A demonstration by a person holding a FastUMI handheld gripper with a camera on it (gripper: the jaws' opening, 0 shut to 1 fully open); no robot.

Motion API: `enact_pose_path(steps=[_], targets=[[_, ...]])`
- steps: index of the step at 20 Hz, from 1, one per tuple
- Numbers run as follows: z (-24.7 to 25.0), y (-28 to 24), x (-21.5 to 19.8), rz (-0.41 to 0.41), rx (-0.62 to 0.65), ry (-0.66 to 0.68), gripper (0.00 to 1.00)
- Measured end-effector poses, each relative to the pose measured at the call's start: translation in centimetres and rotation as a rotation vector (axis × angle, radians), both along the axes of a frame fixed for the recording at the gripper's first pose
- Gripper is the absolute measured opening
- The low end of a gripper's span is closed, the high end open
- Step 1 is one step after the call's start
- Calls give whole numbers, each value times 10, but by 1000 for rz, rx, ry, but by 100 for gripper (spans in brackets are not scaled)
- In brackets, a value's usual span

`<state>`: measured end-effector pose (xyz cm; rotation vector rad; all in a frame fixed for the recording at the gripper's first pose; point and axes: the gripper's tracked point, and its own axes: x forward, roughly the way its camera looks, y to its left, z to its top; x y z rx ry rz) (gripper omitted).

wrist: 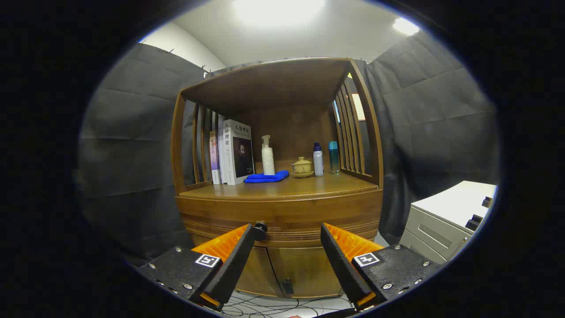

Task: Pull open the drawer, take out the items inside it, and place them on the countertop above the cabinet.

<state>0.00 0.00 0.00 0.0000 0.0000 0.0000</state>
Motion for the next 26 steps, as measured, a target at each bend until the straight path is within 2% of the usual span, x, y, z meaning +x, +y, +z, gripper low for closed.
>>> enact_pose_path(steps=[16, 26], targets=[[2, -1, -2, 13, 10, -25, 94], [-19, -7, 2, 14, 25, 18, 94]])
